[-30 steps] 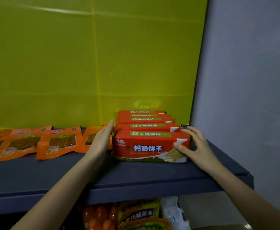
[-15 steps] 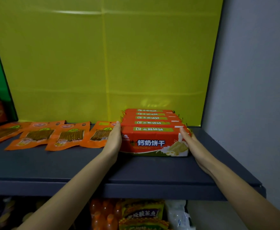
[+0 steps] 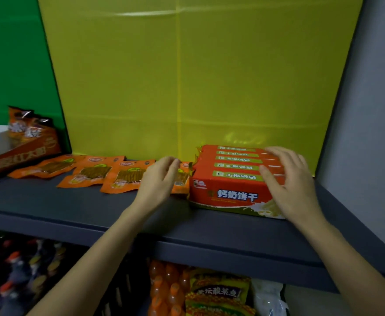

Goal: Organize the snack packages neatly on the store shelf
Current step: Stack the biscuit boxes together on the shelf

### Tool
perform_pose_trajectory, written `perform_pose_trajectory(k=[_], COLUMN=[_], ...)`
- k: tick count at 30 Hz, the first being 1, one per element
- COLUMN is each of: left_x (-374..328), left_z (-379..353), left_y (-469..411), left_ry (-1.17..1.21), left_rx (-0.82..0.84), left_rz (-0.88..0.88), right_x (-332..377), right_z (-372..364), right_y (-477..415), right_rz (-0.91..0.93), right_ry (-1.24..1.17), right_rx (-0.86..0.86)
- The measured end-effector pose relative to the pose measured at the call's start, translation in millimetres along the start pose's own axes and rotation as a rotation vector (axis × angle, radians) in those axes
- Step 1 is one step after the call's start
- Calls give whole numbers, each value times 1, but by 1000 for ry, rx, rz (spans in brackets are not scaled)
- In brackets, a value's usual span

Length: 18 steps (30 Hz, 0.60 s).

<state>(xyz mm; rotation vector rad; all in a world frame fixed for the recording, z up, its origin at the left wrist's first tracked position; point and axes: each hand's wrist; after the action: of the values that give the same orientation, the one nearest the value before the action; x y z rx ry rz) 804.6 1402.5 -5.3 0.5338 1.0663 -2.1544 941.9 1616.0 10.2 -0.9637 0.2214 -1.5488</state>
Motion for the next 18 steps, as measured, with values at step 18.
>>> perform_pose_trajectory(k=[18], left_x=[136], left_z=[271], left_y=[162], left_ry=[-997], left_rx=[-69], left_rz=[221], right_x=[291], right_z=[-218], right_y=[-8], right_rz=[573], right_ry=[-55], right_rx=[589])
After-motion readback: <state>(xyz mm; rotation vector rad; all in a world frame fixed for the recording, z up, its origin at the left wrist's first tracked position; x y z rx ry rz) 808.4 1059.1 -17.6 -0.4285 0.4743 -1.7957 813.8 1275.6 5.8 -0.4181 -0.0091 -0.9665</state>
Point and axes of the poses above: each hand's wrist, its own y-axis away from the middle knuckle, its own z-axis out of the back of the hand, x = y × z, and after that the axes turned 11 degrees about x, right-handed
